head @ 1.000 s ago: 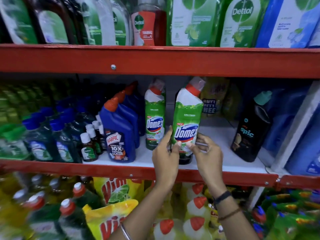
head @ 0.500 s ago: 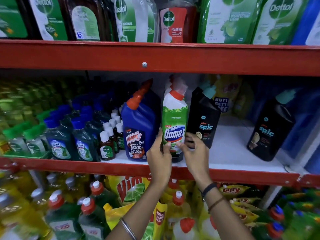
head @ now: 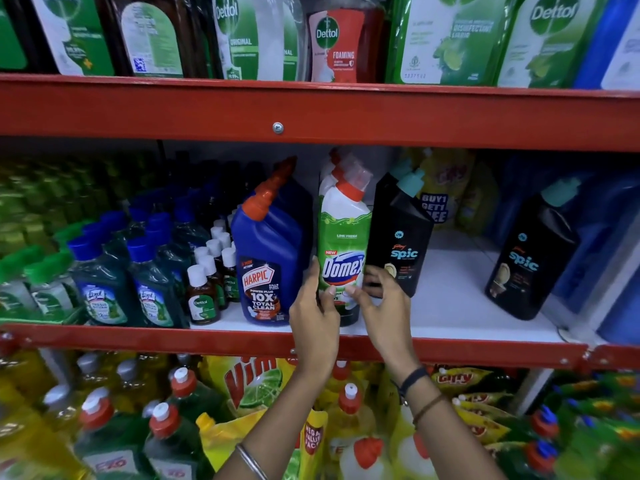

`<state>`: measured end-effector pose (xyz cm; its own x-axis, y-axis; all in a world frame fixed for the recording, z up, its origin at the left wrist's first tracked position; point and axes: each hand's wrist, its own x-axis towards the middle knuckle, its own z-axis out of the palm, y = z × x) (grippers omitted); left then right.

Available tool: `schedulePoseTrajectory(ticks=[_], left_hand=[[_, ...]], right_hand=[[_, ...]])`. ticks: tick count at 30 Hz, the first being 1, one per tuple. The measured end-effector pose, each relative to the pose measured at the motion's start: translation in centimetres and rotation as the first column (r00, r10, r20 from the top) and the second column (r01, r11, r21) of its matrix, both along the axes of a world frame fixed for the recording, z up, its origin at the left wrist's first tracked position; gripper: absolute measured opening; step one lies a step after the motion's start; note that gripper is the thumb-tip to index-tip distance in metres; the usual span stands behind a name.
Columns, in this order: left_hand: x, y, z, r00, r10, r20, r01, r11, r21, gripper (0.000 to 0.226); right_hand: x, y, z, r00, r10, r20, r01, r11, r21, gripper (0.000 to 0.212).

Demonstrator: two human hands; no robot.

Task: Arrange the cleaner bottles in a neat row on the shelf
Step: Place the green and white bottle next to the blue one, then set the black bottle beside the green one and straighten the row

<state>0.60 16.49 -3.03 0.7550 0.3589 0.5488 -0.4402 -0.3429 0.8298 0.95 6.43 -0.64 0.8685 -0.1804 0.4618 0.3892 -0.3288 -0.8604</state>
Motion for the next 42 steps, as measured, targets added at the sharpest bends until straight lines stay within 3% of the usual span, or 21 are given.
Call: schedulePoseTrajectory(ticks=[4,7,11,14,17,23,29,33,37,42], left_hand=[[-0.8,-2.0,0.3,0.998,0.034,0.055,-0.032,0.999,-0.027,0.054],[-1.8,-4.3,1.0,0.976,0.064,0.208,-0.064,0.998,-0.008,0.047],[-2.2,-7.8,1.9,0.949,-0.090,0.303,0.041,0.986,0.163,0.038],[-1.8,-11.2,2.4,0.927,-0.324,0.190,0.259,0.918,0.301,0.033],[-0.5,-14.8,2.7,0.886,-0.453,0.099,0.402,0.856,0.324,0.033],[3.9,-21.3,3.6,0.815,-0.559,-0.151,0.572,0.818,0.058,0.044],[7.6,-25.0,3.5,0.711,-0.550,-0.437,0.639,0.765,0.076,0.062],[8.7,-24.9,3.4,0.659,-0.618,-0.429,0.690,0.723,0.020,0.052],[8.8,-24.6,3.3,0.683,-0.628,-0.374,0.668,0.743,-0.028,0.034],[7.3,-23.0,4.1,0.734,-0.588,-0.339,0.615,0.787,-0.034,0.031]], right_hand=[[-0.1,-0.6,-0.2,0.998,0.055,-0.017,-0.055,0.998,-0.015,0.042],[-0.5,-2.6,-0.3,0.996,0.080,-0.023,-0.081,0.997,-0.013,0.044],[-2.1,-7.2,-0.2,0.982,-0.145,0.124,0.142,0.989,0.032,0.033],[-3.0,-11.2,0.3,0.882,-0.413,0.225,0.414,0.909,0.047,0.034],[-3.1,-14.9,0.7,0.810,-0.550,0.203,0.558,0.829,0.020,0.046],[-1.2,-19.8,-0.2,0.762,-0.641,0.096,0.634,0.707,-0.314,0.071],[1.3,-22.8,-0.4,0.807,-0.589,0.025,0.567,0.764,-0.306,0.064],[2.0,-24.2,-0.9,0.835,-0.549,0.042,0.543,0.807,-0.233,0.051],[1.9,-24.7,-1.0,0.862,-0.505,0.043,0.505,0.846,-0.171,0.049],[1.1,-24.4,-0.9,0.909,-0.415,0.039,0.417,0.904,-0.098,0.051]])
